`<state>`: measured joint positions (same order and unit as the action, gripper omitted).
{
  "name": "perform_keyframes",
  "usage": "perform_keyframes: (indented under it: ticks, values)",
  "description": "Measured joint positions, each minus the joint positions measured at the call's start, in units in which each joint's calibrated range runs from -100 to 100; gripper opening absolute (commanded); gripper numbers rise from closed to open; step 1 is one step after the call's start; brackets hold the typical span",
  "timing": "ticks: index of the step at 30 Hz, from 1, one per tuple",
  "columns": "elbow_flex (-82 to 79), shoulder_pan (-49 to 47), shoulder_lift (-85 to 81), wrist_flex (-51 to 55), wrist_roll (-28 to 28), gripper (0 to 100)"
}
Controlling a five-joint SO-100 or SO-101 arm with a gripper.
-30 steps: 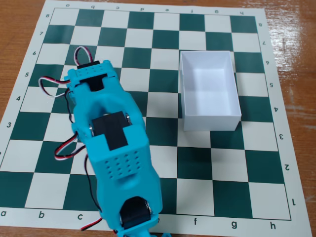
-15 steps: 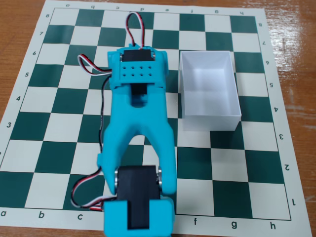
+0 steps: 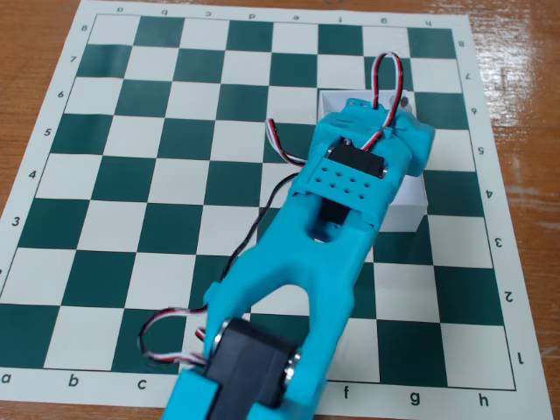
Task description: Grab the toy horse and put it in the box.
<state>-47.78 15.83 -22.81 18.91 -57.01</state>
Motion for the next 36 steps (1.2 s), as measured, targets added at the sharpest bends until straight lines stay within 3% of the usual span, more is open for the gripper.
perform_keyframes:
  ticks: [8, 18, 29, 36]
  values:
    - [0.0, -0.3, 10.0, -11.1, 1.2, 0]
    - [0.0, -5.0, 14.4, -16.9, 1.8, 1]
    - [3.5, -5.5, 19.1, -17.7, 1.8, 24]
    - [1.9, -5.7, 14.6, -16.8, 2.5, 24]
